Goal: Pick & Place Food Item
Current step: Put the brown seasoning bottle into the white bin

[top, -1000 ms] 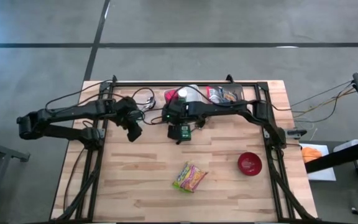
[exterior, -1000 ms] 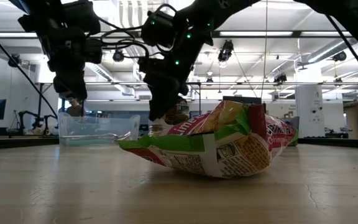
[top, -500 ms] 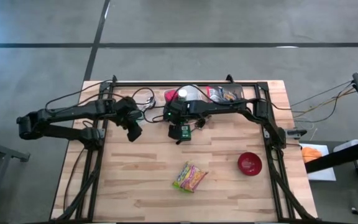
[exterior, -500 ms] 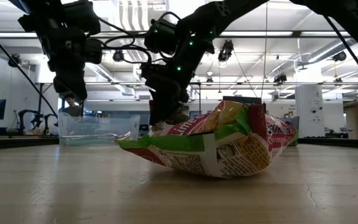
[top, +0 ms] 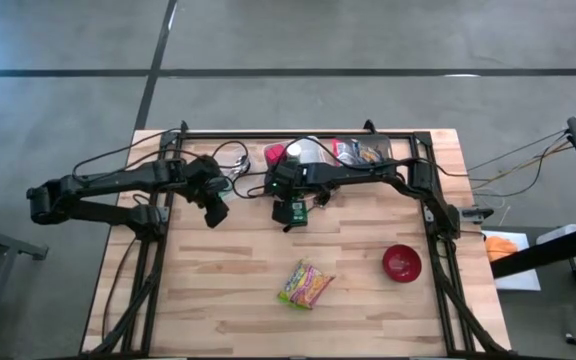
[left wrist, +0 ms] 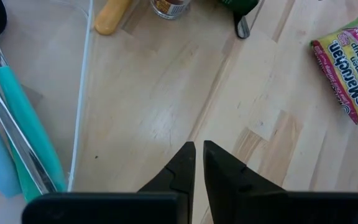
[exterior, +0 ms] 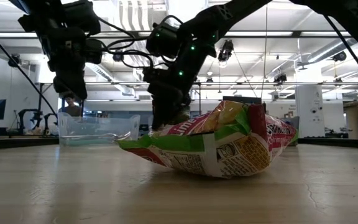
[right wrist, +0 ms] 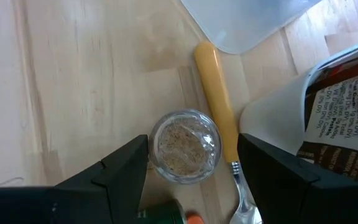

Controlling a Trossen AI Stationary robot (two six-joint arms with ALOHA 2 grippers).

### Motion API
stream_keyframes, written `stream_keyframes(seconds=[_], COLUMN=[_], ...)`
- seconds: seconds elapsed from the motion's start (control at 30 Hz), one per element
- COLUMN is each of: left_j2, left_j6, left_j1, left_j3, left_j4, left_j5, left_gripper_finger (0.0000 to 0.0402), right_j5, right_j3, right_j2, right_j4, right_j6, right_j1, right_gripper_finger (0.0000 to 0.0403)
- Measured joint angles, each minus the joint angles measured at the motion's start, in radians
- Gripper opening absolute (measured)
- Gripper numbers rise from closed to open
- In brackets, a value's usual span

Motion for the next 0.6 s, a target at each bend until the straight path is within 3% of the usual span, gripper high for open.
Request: stream_keyframes(seconds=[0.27,0.6], left_j2=[0.0,0.0], left_j6=[-0.004,-0.005], left_j1=[0.0,0.0], left_j3=[0.0,0.0], left_j4=[0.0,0.0], left_j5=[0.0,0.0], left_gripper_finger=[0.0035,0.0035], right_j5=[0.002,-0.008], right_j3=[-0.007,-0.007], right_j2=[0.0,-0.001], right_j4=[0.0,0.005], right_j6=[0.002,0.004], right_j1=[0.0,0.002], right_gripper_finger=[0.0234,0.0134])
